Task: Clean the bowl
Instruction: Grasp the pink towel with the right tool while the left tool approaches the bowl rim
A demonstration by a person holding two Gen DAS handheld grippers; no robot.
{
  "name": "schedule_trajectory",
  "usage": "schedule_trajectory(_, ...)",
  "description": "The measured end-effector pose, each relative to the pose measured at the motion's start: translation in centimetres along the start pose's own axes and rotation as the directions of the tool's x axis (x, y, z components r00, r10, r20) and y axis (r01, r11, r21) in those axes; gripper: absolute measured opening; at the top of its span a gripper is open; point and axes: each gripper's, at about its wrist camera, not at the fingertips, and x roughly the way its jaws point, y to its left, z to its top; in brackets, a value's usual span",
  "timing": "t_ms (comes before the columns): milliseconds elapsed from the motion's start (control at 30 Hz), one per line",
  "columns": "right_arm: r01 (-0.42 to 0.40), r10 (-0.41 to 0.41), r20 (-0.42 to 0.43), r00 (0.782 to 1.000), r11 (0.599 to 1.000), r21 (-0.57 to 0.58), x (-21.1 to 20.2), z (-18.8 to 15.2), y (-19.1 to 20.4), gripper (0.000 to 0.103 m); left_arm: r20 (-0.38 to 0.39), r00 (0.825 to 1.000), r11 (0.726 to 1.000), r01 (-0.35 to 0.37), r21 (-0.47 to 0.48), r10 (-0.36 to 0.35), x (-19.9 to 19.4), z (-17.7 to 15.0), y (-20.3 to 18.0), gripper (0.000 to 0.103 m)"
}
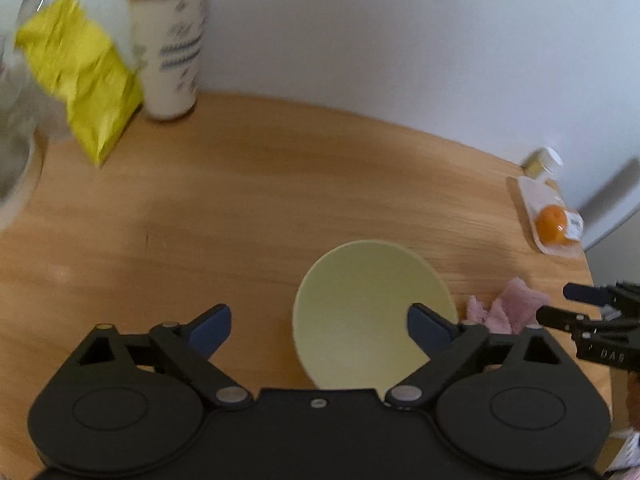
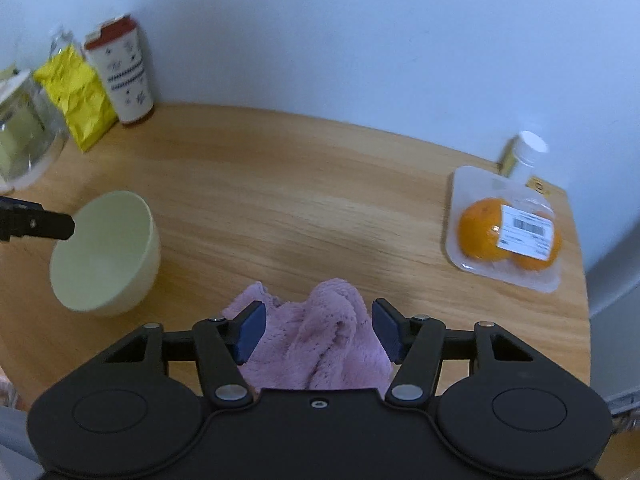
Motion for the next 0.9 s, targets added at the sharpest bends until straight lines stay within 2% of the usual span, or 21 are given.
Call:
schedule_trajectory(33, 0.004, -0.004, -0.007, 1.0, 1.0, -0.012, 0.5, 0.1, -0.1, 0.064, -0.003, 1.0, 1.0, -0.007, 0.008, 0.007, 0.1, 0.0, 0.1, 0.084)
schedule_trajectory(100, 0.016, -0.017, -0.01, 1.0, 1.0, -0.024, 1.2, 0.2, -0.3, 0.064, -0.001, 1.0, 1.0, -0.003, 0.023, 0.003, 0.2, -0.1, 0.1, 0.082)
schedule_trajectory(167, -0.01, 0.01, -0.002, 1.0, 1.0, -0.012, 1.5, 0.2, -0.6, 0.064, -0.017, 1.0, 0.999, 0.004, 0.043, -0.003, 0.7, -0.1, 0.3, 0.081)
schedule_trajectory(267, -0.058, 0.059, -0.016, 0.998, 0.997, 0.043, 2.1, 0.3, -1.0, 0.064, -0.046, 0.999, 0.999, 0.025, 0.039, -0.023, 1.5, 0.0, 0.9, 0.07)
schedule_trajectory(367, -0.016, 0.019, -0.057, 0.998, 0.998, 0.059, 3.1, 0.6, -0.7, 0.064, -0.075, 0.996, 0.998, 0.059, 0.029, -0.056, 2.4, 0.2, 1.4, 0.06)
schedule_trajectory(467, 0.046, -0.043, -0.065, 0.997, 0.998, 0.049, 3.8, 0.6, -0.5, 0.065, -0.1, 0.992, 0.997, 0.075, 0.032, -0.072, 3.1, 0.3, 1.5, 0.055)
schedule_trajectory(600, 0.07, -0.063, -0.096, 0.993, 0.996, 0.064, 4.8, 0.4, -0.7, 0.067, -0.149, 0.985, 0.996, 0.085, 0.015, -0.082, 4.2, 0.2, 2.0, 0.052)
schedule_trajectory(700, 0.049, -0.038, -0.11, 0.993, 0.994, 0.094, 5.2, 0.3, -1.0, 0.068, -0.167, 0.981, 0.995, 0.1, 0.013, -0.096, 4.8, 0.4, 2.4, 0.045)
schedule_trajectory(867, 0.006, 0.011, -0.128, 0.992, 0.992, 0.128, 5.5, 0.1, -1.2, 0.066, -0.184, 0.978, 0.994, 0.107, 0.028, -0.101, 5.4, 0.7, 2.6, 0.043)
schedule_trajectory(900, 0.0, 0.017, -0.129, 0.991, 0.992, 0.128, 5.5, 0.0, -1.2, 0.063, -0.192, 0.976, 0.993, 0.11, 0.028, -0.103, 5.6, 0.7, 2.7, 0.042)
